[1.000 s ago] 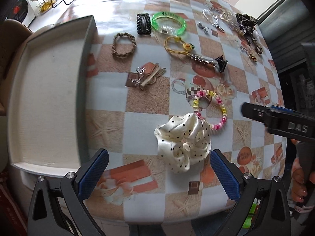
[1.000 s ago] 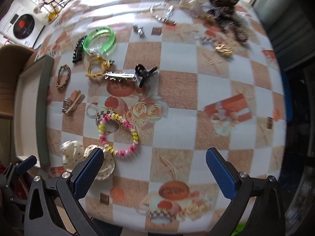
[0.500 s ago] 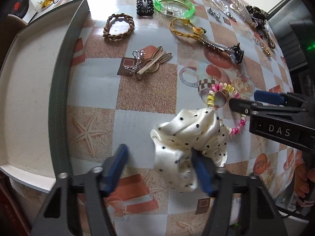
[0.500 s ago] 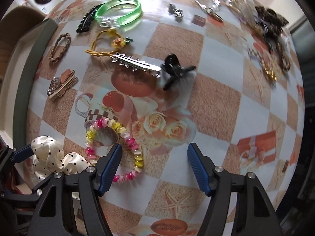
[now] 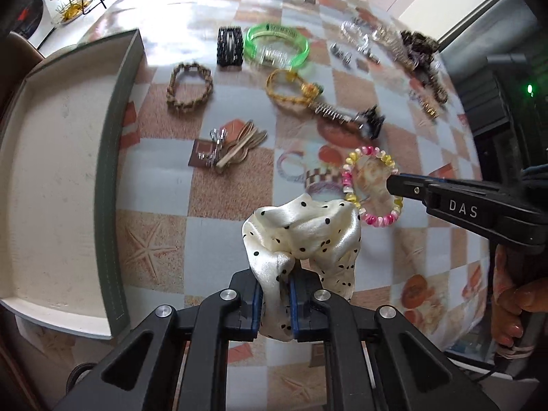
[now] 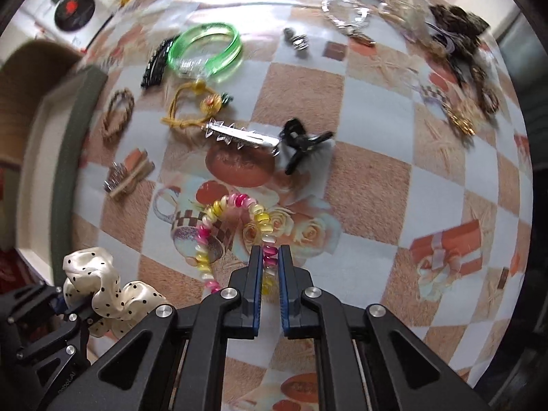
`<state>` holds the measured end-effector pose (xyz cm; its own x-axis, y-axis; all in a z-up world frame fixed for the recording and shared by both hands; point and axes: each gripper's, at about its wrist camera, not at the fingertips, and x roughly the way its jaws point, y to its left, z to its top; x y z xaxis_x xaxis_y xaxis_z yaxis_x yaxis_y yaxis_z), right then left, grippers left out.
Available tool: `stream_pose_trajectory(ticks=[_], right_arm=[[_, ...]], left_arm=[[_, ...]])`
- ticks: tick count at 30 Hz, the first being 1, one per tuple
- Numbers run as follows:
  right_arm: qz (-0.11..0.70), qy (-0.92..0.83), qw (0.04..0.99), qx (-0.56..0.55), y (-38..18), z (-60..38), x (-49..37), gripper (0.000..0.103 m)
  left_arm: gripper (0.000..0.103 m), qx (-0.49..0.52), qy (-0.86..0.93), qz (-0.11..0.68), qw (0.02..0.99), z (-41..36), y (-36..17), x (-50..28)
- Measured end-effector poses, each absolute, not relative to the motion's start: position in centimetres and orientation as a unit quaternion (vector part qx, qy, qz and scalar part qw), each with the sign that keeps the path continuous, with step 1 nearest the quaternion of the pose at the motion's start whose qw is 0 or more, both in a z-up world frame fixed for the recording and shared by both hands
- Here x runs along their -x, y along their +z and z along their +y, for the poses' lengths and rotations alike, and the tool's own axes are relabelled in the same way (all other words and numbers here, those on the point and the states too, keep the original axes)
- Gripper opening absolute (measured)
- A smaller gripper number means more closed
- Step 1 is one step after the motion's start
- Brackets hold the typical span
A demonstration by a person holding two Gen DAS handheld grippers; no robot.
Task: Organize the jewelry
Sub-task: 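Carry scrunchie and beaded bracelet into the white tray with both grippers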
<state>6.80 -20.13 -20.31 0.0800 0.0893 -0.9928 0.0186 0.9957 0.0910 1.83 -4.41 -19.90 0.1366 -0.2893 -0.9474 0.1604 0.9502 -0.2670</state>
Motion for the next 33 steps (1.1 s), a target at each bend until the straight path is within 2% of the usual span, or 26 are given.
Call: stream_pose_trajectory(ticks=[10, 18, 26, 33], right_arm=[[0.661, 0.039, 0.744, -0.087, -14.5, -22.6, -5.3, 0.009], [0.641, 0.075, 0.758, -0.091, -11.7, -17.6, -7.0, 0.009], [0.626, 0.137, 0.764, -0.077, -10.7, -8.6, -11.2, 0.009], [0.627, 0.174, 0.756, -0.067, -12.8, -1.0, -15.3, 0.009]], left_arm=[[0.016, 0.087, -0.133, 0.606, 0.779, -1.1, -14.5, -1.1], [0.016, 0.121, -0.094, 0.577, 0.802, 5.6, -11.8, -1.7], [0.016, 0.134, -0.049, 0.561, 0.816, 12.9, -11.7, -3.9], [0.016, 0.147, 0.001, 0.556, 0.818, 18.7, -14.3, -8.3]])
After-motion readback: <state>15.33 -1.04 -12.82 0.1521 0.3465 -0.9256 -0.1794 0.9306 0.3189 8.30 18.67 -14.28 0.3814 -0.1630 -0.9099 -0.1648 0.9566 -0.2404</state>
